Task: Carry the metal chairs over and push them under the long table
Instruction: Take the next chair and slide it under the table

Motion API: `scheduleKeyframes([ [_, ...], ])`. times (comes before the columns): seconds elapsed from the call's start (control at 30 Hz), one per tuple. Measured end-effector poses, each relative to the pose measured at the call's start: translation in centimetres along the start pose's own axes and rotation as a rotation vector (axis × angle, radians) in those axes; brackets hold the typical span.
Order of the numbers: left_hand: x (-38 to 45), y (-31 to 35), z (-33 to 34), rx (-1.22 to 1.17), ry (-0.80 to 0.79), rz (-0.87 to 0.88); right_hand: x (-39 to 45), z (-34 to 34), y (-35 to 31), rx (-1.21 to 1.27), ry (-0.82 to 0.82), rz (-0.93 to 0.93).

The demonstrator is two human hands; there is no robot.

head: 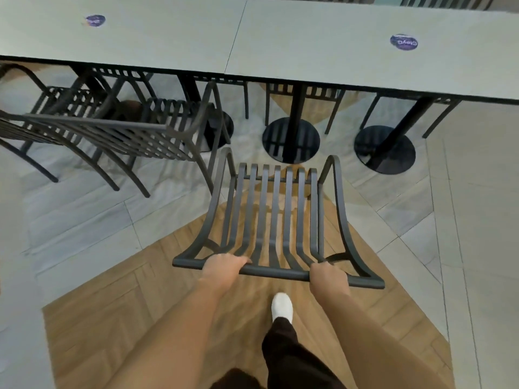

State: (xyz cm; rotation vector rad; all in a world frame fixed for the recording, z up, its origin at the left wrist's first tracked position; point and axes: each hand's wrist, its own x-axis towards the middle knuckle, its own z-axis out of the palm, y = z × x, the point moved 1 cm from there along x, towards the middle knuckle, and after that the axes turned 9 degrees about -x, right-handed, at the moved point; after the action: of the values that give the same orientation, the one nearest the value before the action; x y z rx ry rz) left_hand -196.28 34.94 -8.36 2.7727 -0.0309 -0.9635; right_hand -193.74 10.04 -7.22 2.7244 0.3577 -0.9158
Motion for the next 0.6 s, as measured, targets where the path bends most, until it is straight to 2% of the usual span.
scheduleKeyframes([
  [0.2,5.9,-0.6,-4.6,0.04,0.049,0.001,5.9,-4.6,1.4,-0.014,0.009,0.011],
  [0.6,18.3,-3.7,-15.3,0.078,0.012,0.075,17.5,-13.4,2.1,0.016,-0.005,0.08],
])
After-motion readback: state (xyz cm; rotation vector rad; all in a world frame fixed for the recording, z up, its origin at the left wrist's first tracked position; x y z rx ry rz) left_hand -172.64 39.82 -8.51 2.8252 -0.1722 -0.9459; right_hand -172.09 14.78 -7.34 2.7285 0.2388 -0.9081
